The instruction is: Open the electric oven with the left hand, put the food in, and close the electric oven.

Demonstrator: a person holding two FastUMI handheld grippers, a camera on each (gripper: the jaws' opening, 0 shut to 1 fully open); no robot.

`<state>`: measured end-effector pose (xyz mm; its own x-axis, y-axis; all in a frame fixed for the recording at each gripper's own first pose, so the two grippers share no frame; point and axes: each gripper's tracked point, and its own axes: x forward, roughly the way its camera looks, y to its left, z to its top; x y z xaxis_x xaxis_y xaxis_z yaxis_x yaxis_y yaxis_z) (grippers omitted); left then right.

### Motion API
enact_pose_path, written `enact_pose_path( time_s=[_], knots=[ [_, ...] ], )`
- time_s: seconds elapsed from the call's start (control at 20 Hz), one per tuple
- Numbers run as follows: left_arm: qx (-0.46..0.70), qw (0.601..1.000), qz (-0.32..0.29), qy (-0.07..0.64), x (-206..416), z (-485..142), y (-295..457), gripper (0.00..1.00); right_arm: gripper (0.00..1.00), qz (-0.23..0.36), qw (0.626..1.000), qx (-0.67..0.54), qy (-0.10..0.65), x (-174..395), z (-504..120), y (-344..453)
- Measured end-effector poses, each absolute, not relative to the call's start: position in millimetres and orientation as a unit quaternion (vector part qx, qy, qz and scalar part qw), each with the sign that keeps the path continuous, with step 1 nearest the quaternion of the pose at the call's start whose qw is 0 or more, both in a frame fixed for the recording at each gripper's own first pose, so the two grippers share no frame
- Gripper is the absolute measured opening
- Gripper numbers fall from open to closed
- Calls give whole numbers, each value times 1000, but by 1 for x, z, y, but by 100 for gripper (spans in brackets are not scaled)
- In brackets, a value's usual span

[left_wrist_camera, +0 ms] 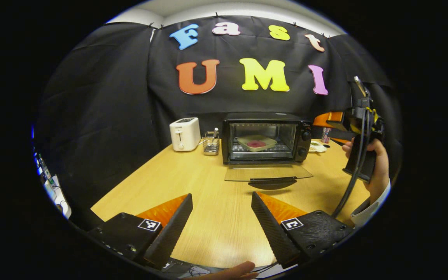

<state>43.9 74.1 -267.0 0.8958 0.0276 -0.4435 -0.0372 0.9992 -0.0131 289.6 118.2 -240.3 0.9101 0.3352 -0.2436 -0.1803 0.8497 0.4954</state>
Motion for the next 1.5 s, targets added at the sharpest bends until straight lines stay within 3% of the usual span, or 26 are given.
enact_pose_path(
  time_s=[0.45, 0.5, 0.55, 0.75, 1.2, 1.3, 1.35, 1.5],
  knots=[
    [-30, 949, -59, 307, 99, -323, -9, 96, 100, 88, 986, 114, 88, 224, -163, 22],
    [-25, 947, -63, 315, 102, -329, -12, 97, 94, 84, 988, 98, 82, 220, -158, 17],
    [-20, 943, -70, 324, 106, -336, -18, 97, 95, 78, 991, 81, 74, 216, -152, 10],
    [-3, 930, -90, 357, 119, -356, -41, 97, 95, 25, 999, 6, 41, 199, -120, -20],
    [-25, 914, -68, 398, 133, -384, -45, 97, 95, 32, 999, 27, 19, 190, -93, -44],
    [-26, 912, -64, 404, 133, -387, -45, 97, 100, 27, 999, 24, 21, 191, -93, -50],
    [-27, 913, -64, 403, 135, -387, -46, 97, 95, 27, 999, 20, 21, 191, -93, -51],
    [-32, 913, -61, 401, 141, -387, -47, 96, 95, 28, 999, 7, 21, 193, -89, -54]
  ],
)
